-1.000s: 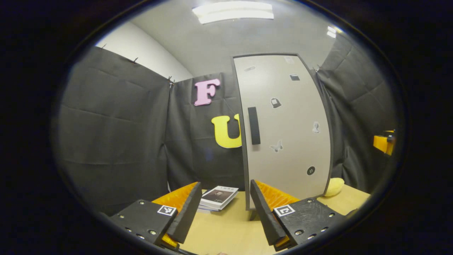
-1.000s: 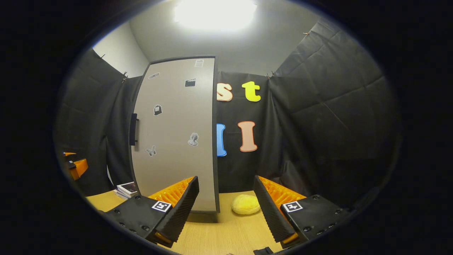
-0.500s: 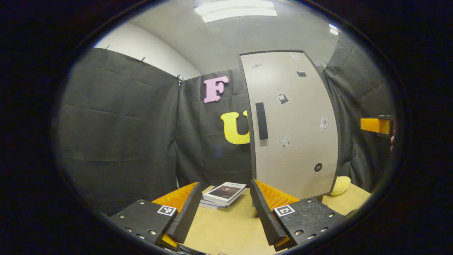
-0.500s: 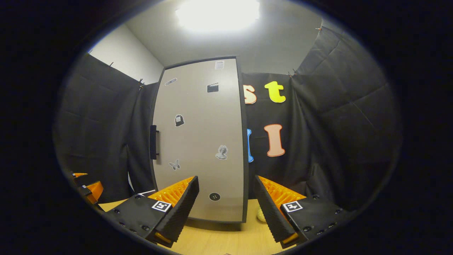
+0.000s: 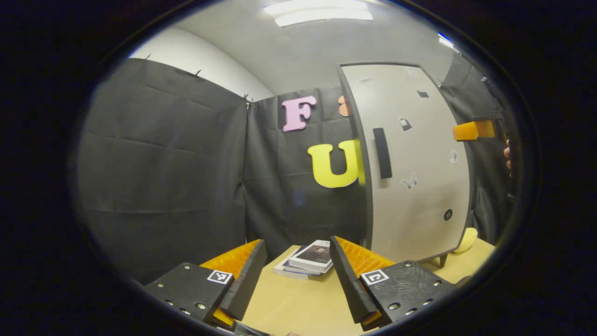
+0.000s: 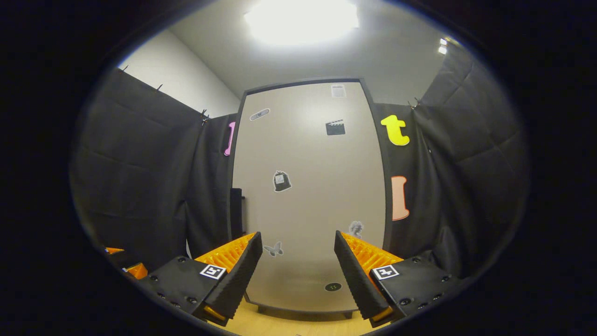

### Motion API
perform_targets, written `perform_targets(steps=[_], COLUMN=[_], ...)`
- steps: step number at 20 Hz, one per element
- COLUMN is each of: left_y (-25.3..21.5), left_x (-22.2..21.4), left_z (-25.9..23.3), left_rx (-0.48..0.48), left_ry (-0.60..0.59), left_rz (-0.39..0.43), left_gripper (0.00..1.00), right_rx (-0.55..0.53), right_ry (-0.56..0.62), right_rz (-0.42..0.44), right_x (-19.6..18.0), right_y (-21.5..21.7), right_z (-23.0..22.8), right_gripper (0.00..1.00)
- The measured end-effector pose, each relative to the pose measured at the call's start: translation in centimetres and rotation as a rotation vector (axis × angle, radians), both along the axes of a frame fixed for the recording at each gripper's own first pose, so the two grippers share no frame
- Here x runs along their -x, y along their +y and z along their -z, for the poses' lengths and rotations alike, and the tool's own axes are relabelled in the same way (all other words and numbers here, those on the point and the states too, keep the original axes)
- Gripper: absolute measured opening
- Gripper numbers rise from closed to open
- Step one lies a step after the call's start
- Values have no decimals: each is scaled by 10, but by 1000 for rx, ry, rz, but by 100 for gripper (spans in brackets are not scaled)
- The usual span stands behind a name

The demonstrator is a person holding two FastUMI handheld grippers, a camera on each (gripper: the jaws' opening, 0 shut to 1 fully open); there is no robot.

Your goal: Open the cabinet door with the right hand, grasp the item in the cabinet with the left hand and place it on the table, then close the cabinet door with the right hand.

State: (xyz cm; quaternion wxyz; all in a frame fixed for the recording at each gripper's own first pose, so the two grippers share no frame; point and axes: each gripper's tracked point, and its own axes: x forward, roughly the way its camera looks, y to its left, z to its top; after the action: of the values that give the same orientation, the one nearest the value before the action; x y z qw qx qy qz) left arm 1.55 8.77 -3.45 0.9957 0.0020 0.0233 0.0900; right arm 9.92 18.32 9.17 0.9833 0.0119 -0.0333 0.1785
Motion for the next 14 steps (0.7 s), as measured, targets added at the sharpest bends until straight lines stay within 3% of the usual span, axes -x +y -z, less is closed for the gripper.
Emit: perform_targets(steps=[6, 10, 14], left_y=[57, 88, 115], left_x=[-2, -3, -6], left_z=[18, 28, 37], left_rx=[-16, -18, -20], left_ry=[20, 36, 41], left_rz=[-59, -85, -103], left_gripper=[85, 82, 85], right_rx=[8, 8, 11], right_ry=[3, 17, 35], right_rz=[-46, -55, -45], right_x=[-21, -34, -50], right_y=[62, 93, 114], right_z=[-8, -4, 1], right_gripper=[98, 98, 96])
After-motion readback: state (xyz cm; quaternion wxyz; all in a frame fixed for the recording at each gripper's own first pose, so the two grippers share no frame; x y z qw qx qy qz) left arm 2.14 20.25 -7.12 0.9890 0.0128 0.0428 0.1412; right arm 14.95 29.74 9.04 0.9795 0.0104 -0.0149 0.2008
